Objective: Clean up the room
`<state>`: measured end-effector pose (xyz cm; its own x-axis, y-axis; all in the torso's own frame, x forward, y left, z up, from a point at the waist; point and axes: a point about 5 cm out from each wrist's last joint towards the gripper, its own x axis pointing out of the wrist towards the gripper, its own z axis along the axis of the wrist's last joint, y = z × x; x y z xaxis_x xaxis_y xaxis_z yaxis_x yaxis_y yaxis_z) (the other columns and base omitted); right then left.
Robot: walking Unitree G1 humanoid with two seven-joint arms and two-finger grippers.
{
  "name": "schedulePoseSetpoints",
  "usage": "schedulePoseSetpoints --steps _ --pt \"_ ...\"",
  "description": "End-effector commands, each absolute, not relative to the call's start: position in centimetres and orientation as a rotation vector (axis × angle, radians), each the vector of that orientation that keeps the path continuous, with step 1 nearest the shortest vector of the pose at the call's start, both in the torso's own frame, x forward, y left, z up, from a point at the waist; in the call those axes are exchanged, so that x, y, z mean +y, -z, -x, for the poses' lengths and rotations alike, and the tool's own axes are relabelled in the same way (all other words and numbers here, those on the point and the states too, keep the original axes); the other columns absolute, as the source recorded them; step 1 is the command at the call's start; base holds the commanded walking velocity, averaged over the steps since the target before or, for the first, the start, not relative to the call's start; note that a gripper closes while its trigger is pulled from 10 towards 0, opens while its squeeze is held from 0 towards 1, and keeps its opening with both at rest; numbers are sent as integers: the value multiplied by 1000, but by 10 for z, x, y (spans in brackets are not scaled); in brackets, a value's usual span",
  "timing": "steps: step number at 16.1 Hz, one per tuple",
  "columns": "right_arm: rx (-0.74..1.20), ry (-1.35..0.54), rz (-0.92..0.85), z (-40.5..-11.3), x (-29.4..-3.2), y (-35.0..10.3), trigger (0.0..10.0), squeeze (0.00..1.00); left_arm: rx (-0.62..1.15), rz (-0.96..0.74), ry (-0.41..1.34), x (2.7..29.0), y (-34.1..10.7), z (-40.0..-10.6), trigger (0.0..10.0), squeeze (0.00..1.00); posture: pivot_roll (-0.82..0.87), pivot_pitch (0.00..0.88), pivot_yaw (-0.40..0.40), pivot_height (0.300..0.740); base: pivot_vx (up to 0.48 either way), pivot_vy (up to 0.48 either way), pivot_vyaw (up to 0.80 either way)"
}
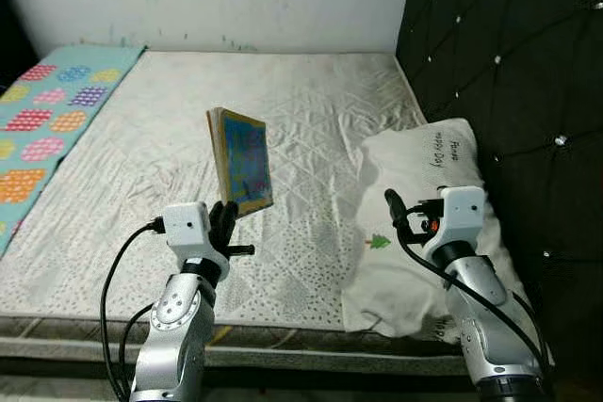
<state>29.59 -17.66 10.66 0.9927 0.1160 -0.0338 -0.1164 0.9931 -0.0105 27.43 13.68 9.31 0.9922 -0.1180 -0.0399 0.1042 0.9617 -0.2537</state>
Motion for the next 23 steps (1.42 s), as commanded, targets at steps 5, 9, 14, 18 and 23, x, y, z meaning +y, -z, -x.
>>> schedulePoseSetpoints --steps 5,9,14,18,23 --pt "26 -135 6 -297 -170 -109 10000 0 -2 255 111 141 -105 -275 10000 0 -161 16 16 740 0 0 -138" --pt "29 -143 8 -298 -168 -109 10000 0 -2 255 115 140 -105 -274 10000 0 -160 12 13 740 0 0 -744" --pt "28 -145 9 -299 -168 -108 10000 0 -24 245 148 139 -107 -273 10000 0 -160 12 13 740 0 0 -381" --pt "32 -146 14 -298 -168 -108 10000 0 -30 251 165 137 -108 -272 10000 0 -158 19 12 740 0 0 -600" --pt "31 -147 14 -298 -168 -108 10000 0 -33 252 171 137 -108 -272 10000 0 -158 19 12 740 153 0 -718"
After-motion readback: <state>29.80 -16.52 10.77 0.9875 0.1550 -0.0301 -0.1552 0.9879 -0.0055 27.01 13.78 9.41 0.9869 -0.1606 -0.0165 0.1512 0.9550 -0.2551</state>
